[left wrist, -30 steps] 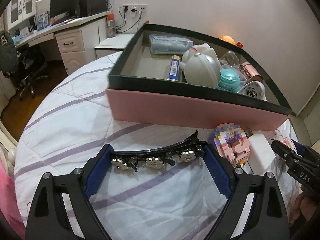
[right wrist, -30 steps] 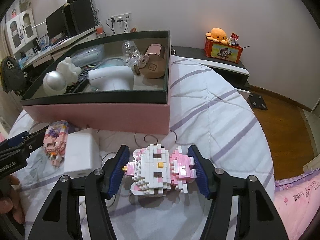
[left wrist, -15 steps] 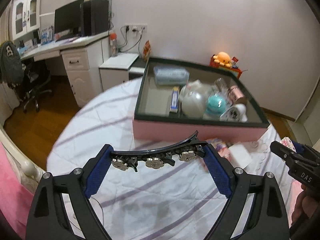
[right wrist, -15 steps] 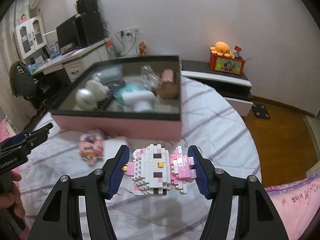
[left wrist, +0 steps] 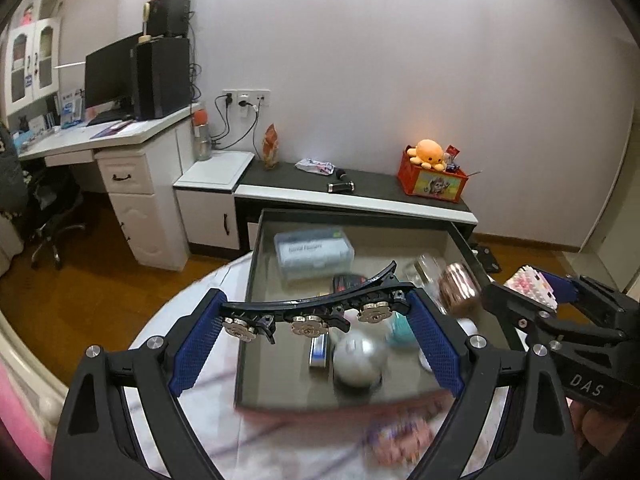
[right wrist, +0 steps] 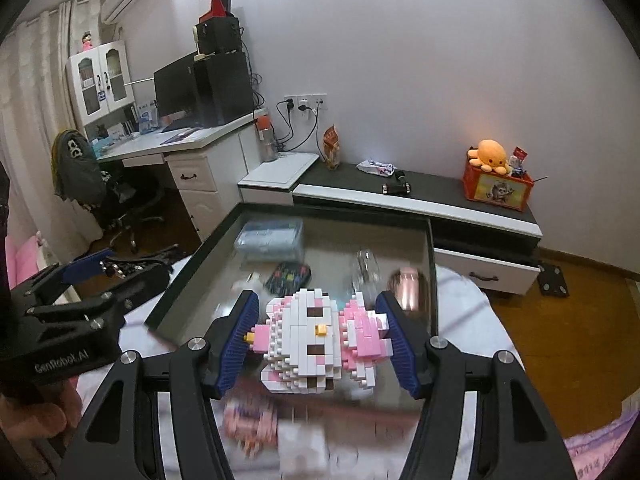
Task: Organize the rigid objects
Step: 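Carry the hair clip and block figure into the tray box and release both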
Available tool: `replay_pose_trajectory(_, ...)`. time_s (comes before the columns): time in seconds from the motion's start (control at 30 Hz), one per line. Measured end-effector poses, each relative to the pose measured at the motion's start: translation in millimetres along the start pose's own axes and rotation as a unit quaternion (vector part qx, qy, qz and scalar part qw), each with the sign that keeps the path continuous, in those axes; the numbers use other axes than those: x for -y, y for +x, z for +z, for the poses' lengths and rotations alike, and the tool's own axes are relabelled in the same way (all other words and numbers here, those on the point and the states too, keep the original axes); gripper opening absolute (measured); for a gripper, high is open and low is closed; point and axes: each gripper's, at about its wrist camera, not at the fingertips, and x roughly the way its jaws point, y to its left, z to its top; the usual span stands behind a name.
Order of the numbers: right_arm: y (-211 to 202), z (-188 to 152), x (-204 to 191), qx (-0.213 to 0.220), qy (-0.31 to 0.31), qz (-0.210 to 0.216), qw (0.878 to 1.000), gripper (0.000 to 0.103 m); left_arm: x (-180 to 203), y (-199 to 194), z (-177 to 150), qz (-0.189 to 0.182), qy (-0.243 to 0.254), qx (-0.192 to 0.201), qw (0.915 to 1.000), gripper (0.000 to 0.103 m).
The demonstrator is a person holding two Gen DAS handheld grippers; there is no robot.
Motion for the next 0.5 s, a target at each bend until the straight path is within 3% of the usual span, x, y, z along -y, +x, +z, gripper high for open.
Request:
replay_pose_trajectory(0.23, 68.7, 19.2, 22.4, -0.043, 0.011, -0.011, 0.999, 0.062, 4.7, 68.1, 14.1, -0.001, 0.007, -0.032, 0.9995, 0.091)
replay_pose_trajectory(0.5, 120.4, 13.1, 43.7, -0.102, 0.031, -0.011, 0.994, 0.062, 3.6, 125.7, 8.8, -0.016, 0.004, -0.109, 0.9939, 0.092)
